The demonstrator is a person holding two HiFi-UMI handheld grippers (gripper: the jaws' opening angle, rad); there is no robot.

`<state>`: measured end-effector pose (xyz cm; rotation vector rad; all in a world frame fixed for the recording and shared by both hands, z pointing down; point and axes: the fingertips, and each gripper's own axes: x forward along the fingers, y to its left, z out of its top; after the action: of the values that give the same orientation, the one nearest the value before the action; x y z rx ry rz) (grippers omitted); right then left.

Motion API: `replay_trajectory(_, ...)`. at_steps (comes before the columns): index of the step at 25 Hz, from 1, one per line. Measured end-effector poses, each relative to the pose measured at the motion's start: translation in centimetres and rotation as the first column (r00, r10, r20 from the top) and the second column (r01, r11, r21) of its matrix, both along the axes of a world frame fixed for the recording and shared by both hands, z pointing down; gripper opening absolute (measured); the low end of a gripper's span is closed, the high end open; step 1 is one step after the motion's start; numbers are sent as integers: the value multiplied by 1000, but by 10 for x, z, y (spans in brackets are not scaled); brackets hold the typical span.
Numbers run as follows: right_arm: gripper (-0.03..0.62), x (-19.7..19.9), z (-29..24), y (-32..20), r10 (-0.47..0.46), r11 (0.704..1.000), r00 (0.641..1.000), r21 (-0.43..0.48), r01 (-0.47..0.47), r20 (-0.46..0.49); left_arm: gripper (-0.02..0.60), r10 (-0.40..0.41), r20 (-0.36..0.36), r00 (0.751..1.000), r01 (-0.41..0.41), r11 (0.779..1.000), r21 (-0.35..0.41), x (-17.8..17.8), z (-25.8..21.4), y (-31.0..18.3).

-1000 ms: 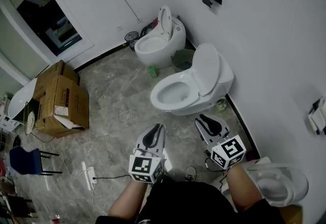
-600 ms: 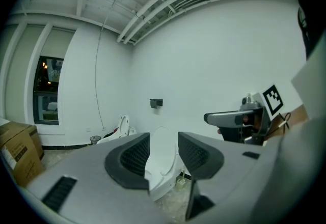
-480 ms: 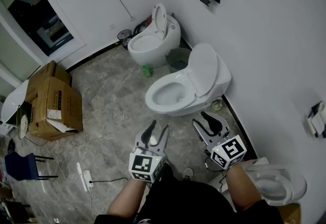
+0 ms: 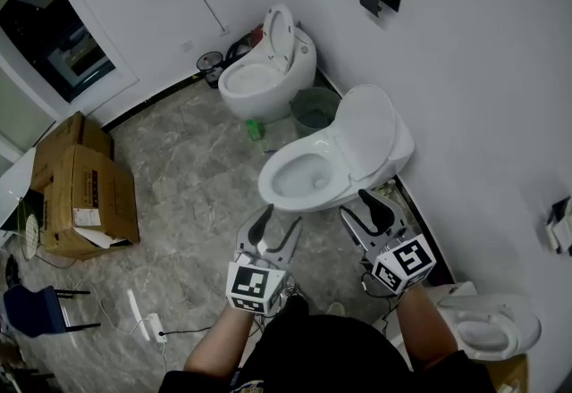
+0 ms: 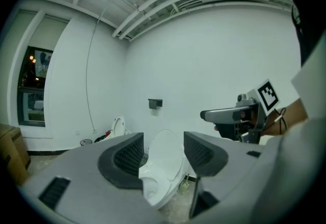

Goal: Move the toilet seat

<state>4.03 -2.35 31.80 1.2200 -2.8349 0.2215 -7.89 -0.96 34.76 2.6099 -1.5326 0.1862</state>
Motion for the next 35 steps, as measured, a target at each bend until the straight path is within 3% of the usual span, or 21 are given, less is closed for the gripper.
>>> replay_trajectory(7, 215, -45, -2, -47, 21, 1000, 1000, -1, -21, 8, 236, 15, -15, 1000, -15, 1000, -8, -50, 7, -46)
replay_trajectory(17, 222, -84, -5, -83, 13, 1000, 1000, 14, -13, 15, 241, -12, -29, 1000, 13, 1000, 3, -94, 5, -76)
replay_trajectory(25, 239, -66, 6, -135, -26, 1000, 999, 18, 26, 31, 241, -66, -21, 998, 65, 998, -17, -77, 19, -120)
replay_trajectory(35, 252, -35, 13, -237, -216, 976, 975, 21, 215, 52, 241, -262, 0, 965, 262, 965, -30, -38, 19, -197)
